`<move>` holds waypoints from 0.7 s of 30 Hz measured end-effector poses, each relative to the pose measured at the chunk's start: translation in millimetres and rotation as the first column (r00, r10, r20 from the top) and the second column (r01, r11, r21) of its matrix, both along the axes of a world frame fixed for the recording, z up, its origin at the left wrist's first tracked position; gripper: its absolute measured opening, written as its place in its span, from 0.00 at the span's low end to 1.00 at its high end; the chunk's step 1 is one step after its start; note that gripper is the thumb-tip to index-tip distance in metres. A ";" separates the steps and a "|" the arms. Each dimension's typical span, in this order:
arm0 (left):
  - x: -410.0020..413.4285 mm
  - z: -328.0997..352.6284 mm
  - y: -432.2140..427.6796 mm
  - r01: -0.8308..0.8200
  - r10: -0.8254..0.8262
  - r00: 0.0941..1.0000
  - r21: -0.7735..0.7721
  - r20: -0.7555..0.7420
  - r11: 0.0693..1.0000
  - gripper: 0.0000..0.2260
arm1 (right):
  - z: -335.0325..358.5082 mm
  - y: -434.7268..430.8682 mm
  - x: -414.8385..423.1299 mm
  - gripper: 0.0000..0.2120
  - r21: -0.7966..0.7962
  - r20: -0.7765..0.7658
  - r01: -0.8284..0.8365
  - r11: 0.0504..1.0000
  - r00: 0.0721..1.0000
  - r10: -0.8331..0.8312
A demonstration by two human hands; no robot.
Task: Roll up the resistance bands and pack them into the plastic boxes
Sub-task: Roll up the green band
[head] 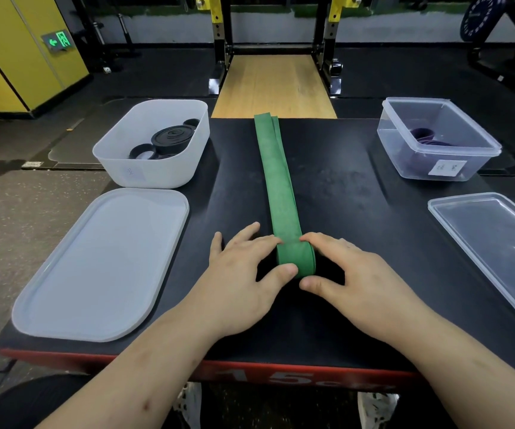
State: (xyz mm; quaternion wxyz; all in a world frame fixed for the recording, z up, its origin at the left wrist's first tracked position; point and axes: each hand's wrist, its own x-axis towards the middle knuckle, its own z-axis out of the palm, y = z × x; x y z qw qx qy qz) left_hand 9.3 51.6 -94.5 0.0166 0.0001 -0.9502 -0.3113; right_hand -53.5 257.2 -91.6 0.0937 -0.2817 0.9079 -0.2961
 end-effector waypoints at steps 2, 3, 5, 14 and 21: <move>0.4 0.6 0.3 -0.004 0.004 1.000 0.002 0.005 1.000 0.23 | 0.6 -1.0 -0.8 0.30 -0.017 -0.011 0.006 1.000 1.000 -0.006; 0.7 1.4 0.7 -0.007 0.007 1.000 0.004 0.009 1.000 0.23 | 0.8 -1.4 -1.0 0.29 -0.020 -0.016 0.006 1.000 1.000 -0.006; 2.6 3.8 1.6 -0.006 0.005 1.000 0.009 0.008 1.000 0.23 | 1.2 -1.3 -0.1 0.29 -0.022 -0.016 0.007 1.000 1.000 -0.007; 30.3 -2.5 3.8 0.054 -0.054 0.999 -0.010 -0.006 0.998 0.23 | 5.8 12.1 26.3 0.29 0.057 -0.052 -0.067 0.996 0.996 0.070; 55.5 -10.9 11.4 0.061 -0.061 0.997 0.007 -0.045 0.998 0.32 | 2.3 25.8 47.8 0.30 0.058 -0.053 -0.116 0.992 0.992 0.119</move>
